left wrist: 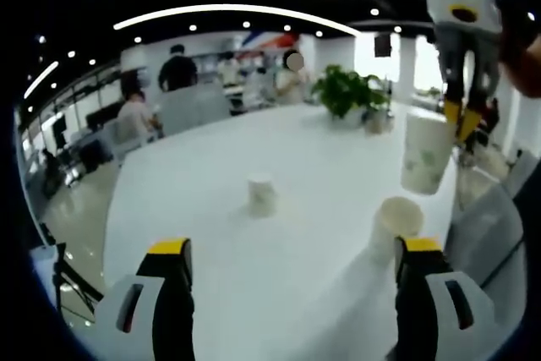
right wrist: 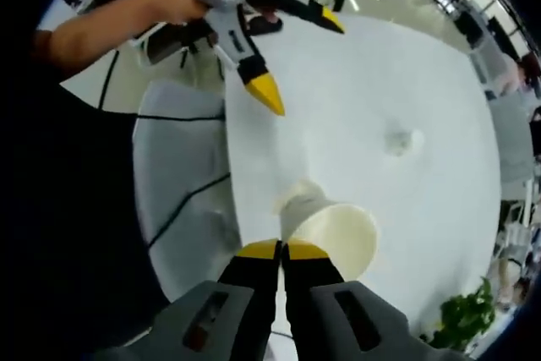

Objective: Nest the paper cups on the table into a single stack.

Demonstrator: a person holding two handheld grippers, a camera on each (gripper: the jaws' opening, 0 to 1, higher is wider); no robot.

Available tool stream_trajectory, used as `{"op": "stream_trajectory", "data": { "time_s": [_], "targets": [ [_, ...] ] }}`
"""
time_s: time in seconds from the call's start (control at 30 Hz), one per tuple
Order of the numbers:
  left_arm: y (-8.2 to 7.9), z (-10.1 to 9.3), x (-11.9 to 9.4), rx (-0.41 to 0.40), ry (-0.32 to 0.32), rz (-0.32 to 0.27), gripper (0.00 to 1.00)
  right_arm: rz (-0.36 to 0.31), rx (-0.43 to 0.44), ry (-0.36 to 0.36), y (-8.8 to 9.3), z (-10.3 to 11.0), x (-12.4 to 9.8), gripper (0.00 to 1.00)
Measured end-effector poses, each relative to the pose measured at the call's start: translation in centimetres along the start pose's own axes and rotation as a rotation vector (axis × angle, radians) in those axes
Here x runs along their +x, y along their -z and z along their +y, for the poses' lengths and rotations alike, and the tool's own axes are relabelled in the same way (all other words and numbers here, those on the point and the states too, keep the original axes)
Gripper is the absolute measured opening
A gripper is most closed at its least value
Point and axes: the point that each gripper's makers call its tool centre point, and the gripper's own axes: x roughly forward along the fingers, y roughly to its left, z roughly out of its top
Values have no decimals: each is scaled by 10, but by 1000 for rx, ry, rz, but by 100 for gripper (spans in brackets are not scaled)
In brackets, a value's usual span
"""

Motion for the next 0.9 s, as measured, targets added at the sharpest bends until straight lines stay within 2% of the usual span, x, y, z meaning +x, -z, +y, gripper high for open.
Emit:
{"op": "stream_trajectory", "data": {
  "time_s": [0.33,0.9],
  "targets": [
    [3,-1,0,2,1,10,98,7,12,4,3,-2,16,0],
    [4,1,1,9,4,22,97,12,16,-26,-3,4,42,0]
  ]
}}
